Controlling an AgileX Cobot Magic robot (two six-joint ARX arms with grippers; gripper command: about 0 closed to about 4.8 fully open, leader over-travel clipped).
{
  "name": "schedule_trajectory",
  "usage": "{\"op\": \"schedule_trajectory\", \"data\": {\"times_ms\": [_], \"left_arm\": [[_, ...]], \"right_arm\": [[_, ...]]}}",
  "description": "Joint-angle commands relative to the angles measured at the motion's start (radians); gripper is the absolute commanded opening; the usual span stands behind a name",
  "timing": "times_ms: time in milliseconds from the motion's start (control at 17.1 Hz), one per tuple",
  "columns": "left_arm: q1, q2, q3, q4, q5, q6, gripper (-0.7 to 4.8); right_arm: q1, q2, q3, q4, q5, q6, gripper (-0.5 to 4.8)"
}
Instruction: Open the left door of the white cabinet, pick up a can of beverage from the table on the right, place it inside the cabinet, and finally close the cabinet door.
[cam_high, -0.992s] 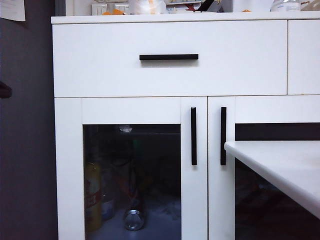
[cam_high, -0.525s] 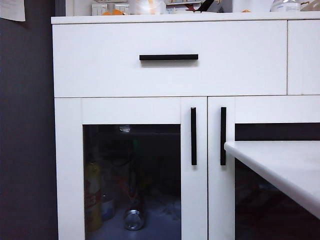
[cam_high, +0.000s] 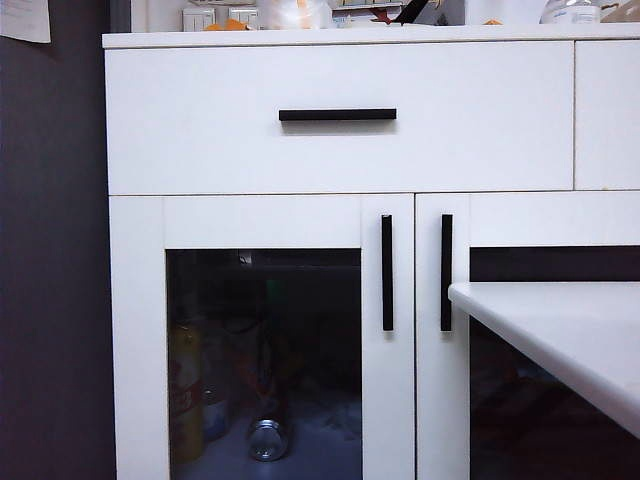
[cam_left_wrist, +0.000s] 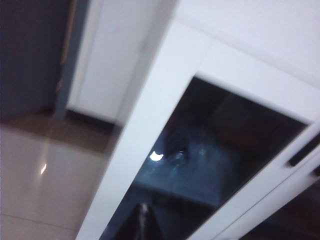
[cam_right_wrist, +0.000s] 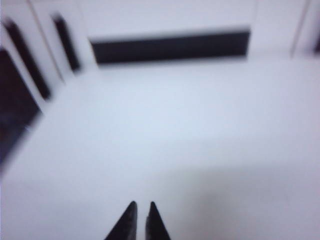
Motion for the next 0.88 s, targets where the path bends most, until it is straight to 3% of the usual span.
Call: {"op": "schedule_trajectory", "data": {"times_ms": [58,234,876], "left_arm": [[0.011,-0.001,0.001,-0.006,-0.001,0.005,-0.05],[0.011,-0.001,0.001,-0.011,0.0,0.005,-0.05],[0.011,-0.001,0.001,-0.011,0.0,0.005,-0.05]], "right_arm": [[-0.032,0.0,-0.053,0.016,0.001,0.0,0.34],[-0.042,-0.001,-0.098,0.179,-0.002,-0.001,0.34],[-0.029,-0.001,-0.097,0.176,0.0,-0.002,0.34]]}}
